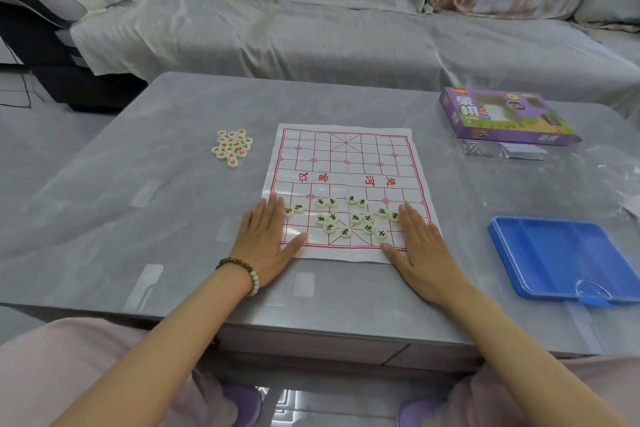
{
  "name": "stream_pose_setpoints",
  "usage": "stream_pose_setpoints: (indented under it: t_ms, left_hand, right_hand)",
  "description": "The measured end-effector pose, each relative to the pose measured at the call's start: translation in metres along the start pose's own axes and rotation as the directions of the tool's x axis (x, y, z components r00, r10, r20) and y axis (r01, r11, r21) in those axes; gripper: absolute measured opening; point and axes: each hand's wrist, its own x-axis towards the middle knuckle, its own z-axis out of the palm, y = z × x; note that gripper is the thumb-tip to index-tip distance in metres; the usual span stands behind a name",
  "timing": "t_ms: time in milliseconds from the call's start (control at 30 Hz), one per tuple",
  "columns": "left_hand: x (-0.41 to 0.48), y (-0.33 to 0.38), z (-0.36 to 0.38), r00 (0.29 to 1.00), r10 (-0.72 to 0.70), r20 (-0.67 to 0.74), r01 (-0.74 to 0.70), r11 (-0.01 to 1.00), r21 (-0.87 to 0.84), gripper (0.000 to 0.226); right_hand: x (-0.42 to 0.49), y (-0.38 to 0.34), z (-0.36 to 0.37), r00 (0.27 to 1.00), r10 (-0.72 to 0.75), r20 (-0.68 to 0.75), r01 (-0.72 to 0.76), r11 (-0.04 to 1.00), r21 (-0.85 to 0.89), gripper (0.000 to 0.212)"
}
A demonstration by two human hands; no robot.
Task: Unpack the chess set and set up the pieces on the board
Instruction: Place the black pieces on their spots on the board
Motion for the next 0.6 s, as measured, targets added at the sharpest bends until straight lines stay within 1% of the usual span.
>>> stream_pose_setpoints:
  t_ms: [67, 233, 367, 434, 500, 600]
  left_hand:
    - [0.002, -0.005, 0.000, 0.999, -0.048, 0.021, 0.048, 0.999, 0.010, 0.102]
    - [0.004, -0.016, 0.000, 1.000, -0.015, 0.023, 0.013, 0.997, 0.078, 0.109]
    - [0.002, -0.024, -0.003, 0.999, 0.010, 0.037, -0.013, 0.996, 0.091, 0.116]
    - [0.001, -0.024, -0.003, 0.999, 0.014, 0.032, -0.017, 0.996, 0.091, 0.117]
    - [0.001, -0.024, -0.002, 1.000, 0.007, 0.026, -0.009, 0.996, 0.089, 0.118]
    - [0.001, -0.021, -0.002, 1.000, 0.001, 0.029, -0.004, 0.996, 0.093, 0.119]
  right_hand:
    - [-0.001, -0.005, 0.000, 1.000, 0.012, -0.010, -0.011, 1.000, 0.013, 0.078]
    - [-0.008, -0.013, 0.003, 0.999, 0.044, -0.009, -0.044, 0.999, 0.025, 0.079]
    - [-0.011, -0.017, 0.008, 0.999, 0.036, -0.008, -0.036, 0.999, 0.017, 0.092]
    - [-0.012, -0.017, 0.009, 0.999, 0.039, -0.015, -0.039, 0.999, 0.031, 0.094]
    - [-0.012, -0.017, 0.007, 0.999, 0.035, -0.018, -0.034, 0.999, 0.029, 0.094]
    - [-0.011, -0.016, 0.003, 0.999, 0.041, -0.002, -0.040, 0.999, 0.023, 0.084]
